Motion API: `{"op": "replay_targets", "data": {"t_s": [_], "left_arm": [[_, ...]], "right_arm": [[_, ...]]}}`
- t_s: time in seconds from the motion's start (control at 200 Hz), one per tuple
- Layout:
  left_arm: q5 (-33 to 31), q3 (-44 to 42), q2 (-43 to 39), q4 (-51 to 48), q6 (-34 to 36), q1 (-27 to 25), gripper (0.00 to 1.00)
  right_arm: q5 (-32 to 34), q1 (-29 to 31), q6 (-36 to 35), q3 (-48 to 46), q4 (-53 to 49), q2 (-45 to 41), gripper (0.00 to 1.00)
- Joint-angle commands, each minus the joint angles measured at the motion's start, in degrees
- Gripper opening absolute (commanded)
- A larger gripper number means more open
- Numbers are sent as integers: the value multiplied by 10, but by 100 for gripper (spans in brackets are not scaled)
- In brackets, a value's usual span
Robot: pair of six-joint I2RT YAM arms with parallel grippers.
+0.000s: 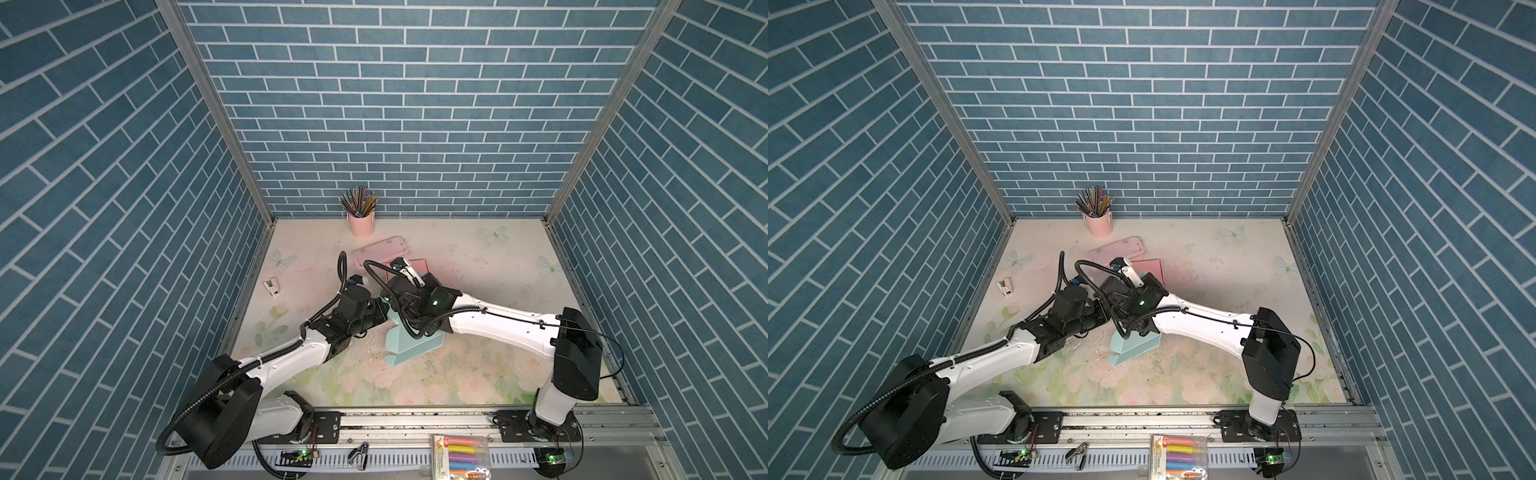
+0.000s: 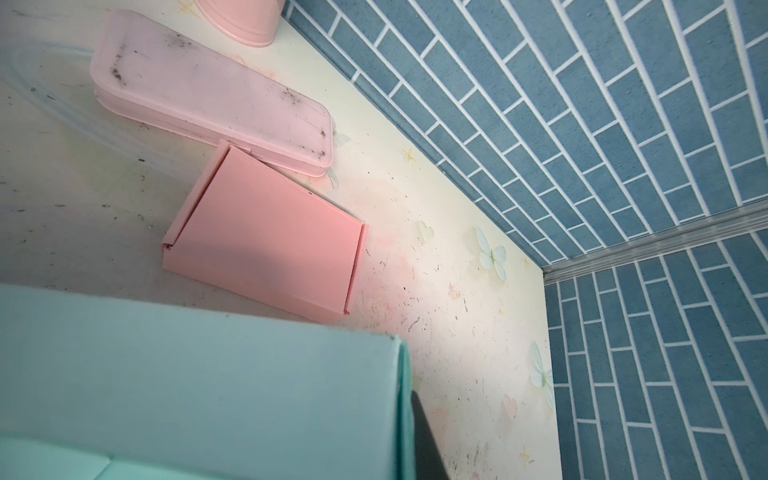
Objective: Fold the paper box
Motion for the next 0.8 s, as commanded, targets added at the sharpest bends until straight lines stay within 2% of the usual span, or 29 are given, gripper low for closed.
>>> {"op": "replay_targets", "data": {"t_s": [0.0,0.17,0.5,0.7,0.795], "left_arm": [[9,1,-12,46,5,-8,5],[6,1,-12,49,5,-8,5],[5,6,-8,47,9,-6,5],[3,7,-7,47,11,-5,5],[2,7,-7,45,12,-4,5]], "right_arm": [[-27,16,-2,-6,7,-25,11],[-42,18,3,-17,14,-37,18],[-85,22,8,-42,43,-77,39],[-114,21,22,-82,64,-118,42],[-153,20,10,-102,87,-142,43]]}}
